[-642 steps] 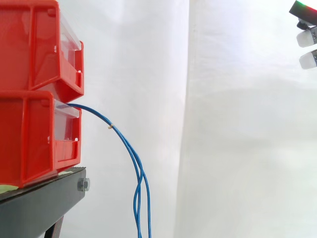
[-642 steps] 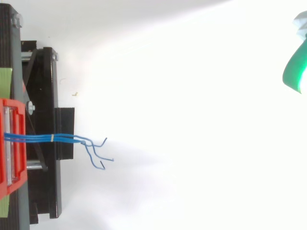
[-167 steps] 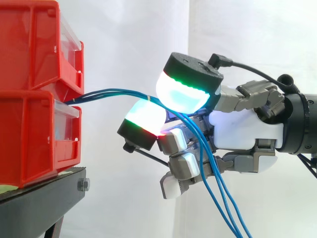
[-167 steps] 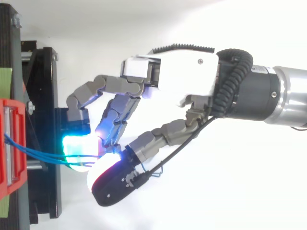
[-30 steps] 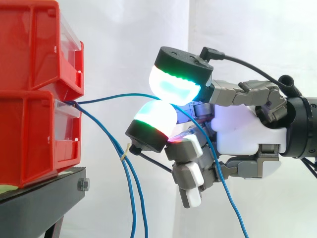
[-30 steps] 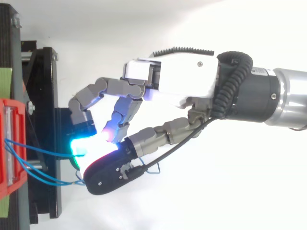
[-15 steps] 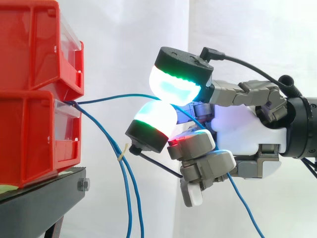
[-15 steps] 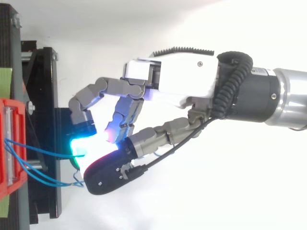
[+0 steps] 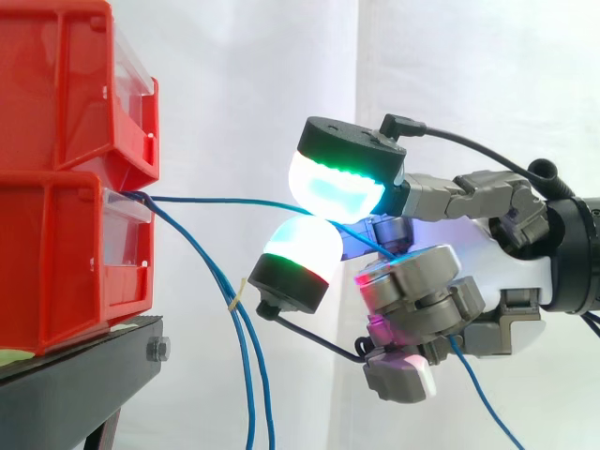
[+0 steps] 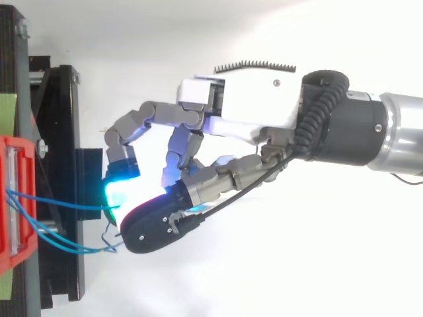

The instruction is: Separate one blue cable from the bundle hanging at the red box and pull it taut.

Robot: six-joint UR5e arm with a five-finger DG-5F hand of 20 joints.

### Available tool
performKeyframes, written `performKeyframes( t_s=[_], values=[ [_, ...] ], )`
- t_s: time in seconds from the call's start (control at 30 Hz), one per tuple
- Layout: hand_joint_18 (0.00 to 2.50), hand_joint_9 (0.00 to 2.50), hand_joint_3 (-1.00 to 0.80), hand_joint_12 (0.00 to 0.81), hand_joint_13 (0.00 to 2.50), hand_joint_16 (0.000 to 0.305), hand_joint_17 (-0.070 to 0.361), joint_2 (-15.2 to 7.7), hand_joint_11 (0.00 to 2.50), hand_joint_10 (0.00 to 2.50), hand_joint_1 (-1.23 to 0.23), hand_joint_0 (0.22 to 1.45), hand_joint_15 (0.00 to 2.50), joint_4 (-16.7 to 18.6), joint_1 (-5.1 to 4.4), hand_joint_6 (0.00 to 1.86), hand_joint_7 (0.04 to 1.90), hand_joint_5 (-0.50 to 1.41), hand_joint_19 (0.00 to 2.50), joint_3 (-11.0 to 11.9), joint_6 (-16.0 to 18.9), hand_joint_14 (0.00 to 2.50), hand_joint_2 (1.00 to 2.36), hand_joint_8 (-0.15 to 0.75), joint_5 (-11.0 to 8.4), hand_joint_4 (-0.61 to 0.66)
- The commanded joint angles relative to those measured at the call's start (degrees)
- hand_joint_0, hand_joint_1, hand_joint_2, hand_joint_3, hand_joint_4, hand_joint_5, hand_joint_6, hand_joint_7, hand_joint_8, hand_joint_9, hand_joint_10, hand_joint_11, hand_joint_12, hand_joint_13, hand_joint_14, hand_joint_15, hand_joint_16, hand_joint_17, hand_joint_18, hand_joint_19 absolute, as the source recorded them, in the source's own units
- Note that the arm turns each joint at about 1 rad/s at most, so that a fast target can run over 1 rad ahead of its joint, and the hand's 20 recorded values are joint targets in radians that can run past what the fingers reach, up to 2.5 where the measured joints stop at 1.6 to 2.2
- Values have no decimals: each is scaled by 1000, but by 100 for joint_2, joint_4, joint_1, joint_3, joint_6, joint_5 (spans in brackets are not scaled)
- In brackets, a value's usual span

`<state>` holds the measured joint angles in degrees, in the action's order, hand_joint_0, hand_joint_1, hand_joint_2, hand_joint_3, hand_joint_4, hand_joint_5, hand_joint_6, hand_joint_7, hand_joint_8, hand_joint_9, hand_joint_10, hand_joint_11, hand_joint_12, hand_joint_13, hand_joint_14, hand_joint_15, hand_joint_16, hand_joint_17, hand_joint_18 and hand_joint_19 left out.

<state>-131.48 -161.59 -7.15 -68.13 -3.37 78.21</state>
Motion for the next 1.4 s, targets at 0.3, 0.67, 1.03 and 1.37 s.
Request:
performKeyframes(
  t_s=[0.3, 0.67, 1.03, 1.37],
  values=[
    [1177, 1144, -289, 401, 1061, 52, 117, 0, 1698, 1158, -699, 672, 1608, -4, -6, 874, 1128, -197, 1023, 1, 29, 1653, 1017, 328, -16, 83],
    [1210, 1074, -289, 403, 992, 48, 109, 0, 1647, 1551, -701, 680, 1630, -22, -14, 878, 1108, -200, 1123, -8, 64, 1993, 1017, 332, -25, 85],
    [1192, 1055, -298, 405, 971, 49, 110, 0, 1616, 1638, -802, 726, 1599, -83, -23, 891, 1181, -202, 1100, 1, 117, 2028, 1017, 329, -69, 9],
    [1158, 1034, -489, 404, 965, 49, 110, 0, 1603, 1647, -747, 692, 1586, -83, -41, 883, 1128, -197, 1088, 1, 38, 1957, 1001, 325, -78, 120]
  ],
)
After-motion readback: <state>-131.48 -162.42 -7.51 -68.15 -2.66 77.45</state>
